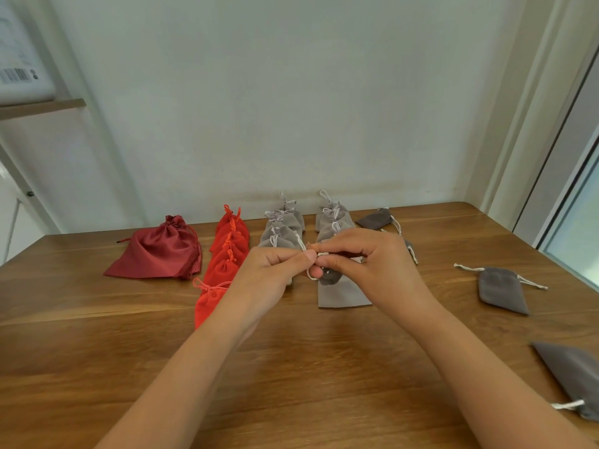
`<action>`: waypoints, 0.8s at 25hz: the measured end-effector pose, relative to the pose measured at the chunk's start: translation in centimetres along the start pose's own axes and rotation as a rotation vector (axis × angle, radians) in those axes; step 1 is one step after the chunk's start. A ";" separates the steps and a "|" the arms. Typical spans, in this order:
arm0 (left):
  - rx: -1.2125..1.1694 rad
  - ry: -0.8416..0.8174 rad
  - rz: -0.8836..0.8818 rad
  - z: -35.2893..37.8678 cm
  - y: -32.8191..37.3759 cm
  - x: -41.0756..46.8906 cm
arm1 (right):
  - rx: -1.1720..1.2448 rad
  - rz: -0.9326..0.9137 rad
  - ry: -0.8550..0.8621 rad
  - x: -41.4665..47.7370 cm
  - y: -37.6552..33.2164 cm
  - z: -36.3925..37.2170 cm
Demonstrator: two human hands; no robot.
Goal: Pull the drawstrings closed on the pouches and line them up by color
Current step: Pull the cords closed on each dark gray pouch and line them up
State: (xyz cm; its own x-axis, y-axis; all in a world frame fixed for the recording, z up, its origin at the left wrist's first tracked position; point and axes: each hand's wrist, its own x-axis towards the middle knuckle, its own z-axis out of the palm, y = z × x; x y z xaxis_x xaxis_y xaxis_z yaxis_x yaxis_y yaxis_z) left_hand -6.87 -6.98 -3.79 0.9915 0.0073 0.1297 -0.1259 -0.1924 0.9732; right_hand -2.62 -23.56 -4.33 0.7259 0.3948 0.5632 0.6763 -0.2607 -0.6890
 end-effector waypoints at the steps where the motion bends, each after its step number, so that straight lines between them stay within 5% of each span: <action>1: -0.008 -0.008 -0.012 -0.1 0.0 0.0 | -0.057 -0.041 0.029 0.0 0.1 0.1; 9: -0.271 -0.056 -0.247 0.1 0.2 0.1 | -0.066 0.001 0.124 -0.2 -0.3 1.0; 20: -0.422 -0.088 -0.326 -0.8 -0.3 0.7 | 0.135 -0.013 0.122 -0.5 -0.9 1.2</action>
State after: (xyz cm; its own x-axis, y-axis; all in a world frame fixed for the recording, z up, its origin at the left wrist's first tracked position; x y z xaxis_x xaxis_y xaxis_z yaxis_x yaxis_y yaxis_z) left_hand -6.19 -6.17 -3.84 0.9780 -0.0846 -0.1908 0.2050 0.2173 0.9543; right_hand -3.74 -22.50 -4.50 0.7324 0.2857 0.6180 0.6688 -0.1321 -0.7316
